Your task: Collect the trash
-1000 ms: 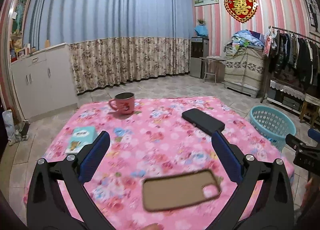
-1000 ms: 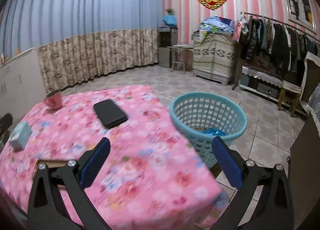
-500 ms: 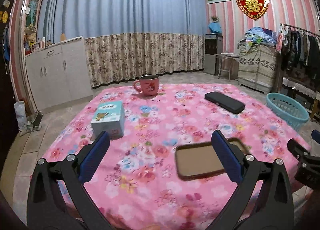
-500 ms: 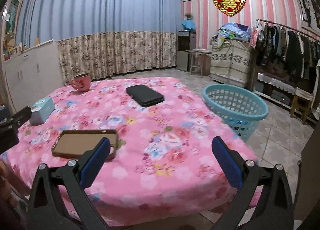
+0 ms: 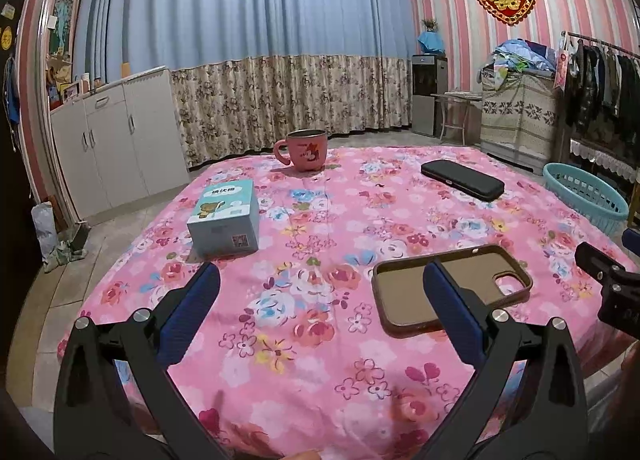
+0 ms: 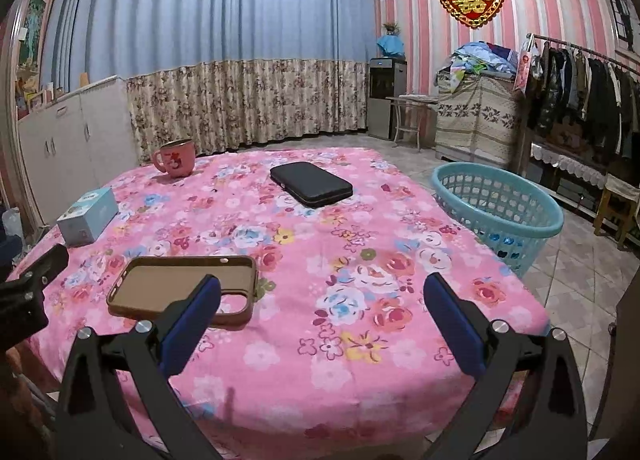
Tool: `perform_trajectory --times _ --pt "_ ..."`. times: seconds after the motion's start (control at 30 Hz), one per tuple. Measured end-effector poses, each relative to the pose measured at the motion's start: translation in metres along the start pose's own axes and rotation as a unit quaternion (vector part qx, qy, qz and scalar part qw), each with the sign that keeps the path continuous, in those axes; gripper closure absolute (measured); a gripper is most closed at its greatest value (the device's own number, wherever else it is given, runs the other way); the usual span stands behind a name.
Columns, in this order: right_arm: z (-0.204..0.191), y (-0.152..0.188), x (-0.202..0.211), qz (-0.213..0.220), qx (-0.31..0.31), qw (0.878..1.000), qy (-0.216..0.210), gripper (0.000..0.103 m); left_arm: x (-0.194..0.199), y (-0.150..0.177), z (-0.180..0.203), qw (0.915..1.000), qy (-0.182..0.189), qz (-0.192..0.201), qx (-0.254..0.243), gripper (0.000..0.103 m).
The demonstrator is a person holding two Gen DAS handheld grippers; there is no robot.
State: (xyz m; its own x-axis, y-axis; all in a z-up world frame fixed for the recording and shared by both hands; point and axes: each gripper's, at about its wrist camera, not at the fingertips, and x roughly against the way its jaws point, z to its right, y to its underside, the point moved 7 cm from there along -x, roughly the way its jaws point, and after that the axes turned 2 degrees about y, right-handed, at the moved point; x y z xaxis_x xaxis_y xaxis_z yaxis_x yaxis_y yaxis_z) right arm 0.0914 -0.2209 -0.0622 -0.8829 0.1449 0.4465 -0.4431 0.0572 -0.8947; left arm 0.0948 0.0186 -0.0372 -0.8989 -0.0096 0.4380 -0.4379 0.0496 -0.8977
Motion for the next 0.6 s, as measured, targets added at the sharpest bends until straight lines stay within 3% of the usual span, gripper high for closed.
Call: perform_trajectory --times 0.6 --pt "-0.012 -0.002 -0.003 0.002 0.014 1.0 -0.007 0.004 -0.011 0.006 0.0 0.9999 0.001 -0.012 0.002 0.005"
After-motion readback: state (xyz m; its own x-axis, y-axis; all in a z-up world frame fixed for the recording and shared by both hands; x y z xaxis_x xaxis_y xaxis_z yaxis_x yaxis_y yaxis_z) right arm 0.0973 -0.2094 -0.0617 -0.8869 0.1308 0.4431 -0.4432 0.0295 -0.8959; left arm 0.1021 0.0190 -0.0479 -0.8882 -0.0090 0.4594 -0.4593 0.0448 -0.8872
